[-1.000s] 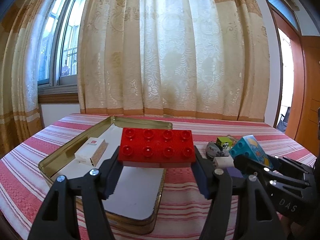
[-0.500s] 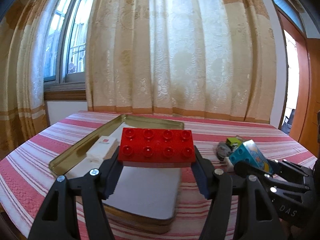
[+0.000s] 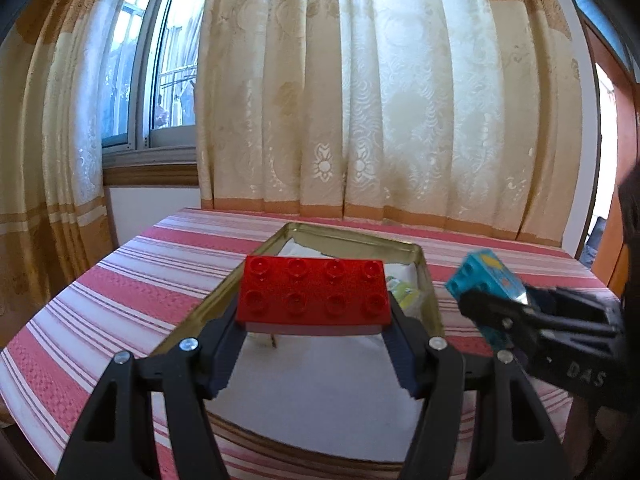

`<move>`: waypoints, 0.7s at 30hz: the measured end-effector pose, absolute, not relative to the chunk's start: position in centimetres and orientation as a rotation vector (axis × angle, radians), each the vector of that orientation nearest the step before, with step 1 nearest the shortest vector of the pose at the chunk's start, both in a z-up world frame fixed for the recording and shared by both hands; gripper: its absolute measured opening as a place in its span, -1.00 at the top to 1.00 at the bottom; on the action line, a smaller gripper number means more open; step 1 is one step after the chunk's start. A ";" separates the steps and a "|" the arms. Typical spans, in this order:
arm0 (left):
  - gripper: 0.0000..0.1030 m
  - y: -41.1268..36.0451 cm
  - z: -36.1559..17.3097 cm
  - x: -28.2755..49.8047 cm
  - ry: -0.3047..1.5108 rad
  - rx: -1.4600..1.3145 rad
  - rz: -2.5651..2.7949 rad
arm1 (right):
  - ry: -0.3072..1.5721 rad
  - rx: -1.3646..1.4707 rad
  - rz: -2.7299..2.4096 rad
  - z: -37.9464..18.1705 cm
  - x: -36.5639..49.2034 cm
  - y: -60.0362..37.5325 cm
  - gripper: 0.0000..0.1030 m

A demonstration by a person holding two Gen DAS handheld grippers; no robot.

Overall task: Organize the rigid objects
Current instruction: 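Lower the red brick into the tray with the left tool while the right tool lowers the blue brick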

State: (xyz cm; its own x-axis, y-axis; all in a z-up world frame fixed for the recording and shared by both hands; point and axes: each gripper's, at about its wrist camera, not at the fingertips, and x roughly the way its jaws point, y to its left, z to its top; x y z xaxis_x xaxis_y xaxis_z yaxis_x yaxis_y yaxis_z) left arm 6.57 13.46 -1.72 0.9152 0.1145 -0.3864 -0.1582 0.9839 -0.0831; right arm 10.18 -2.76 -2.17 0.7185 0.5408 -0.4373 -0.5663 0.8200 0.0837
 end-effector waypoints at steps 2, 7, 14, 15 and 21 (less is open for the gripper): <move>-0.25 13.8 -1.9 7.0 0.414 -0.107 0.153 | 0.475 -0.081 0.614 -2.0 11.2 -1.6 0.14; -0.25 15.0 -2.7 8.0 0.481 -0.114 0.188 | 0.519 -0.115 0.613 -2.6 13.4 0.6 0.14; -0.26 15.9 -3.6 8.7 0.545 -0.123 0.206 | 0.560 -0.143 0.617 -4.0 14.9 2.4 0.13; -0.32 15.9 -3.6 8.6 0.543 -0.119 0.214 | 0.573 -0.126 0.645 -4.1 15.2 2.4 0.07; -0.89 14.9 -3.1 6.9 0.496 -0.087 0.252 | 0.513 -0.076 0.671 -2.7 13.0 0.2 -0.49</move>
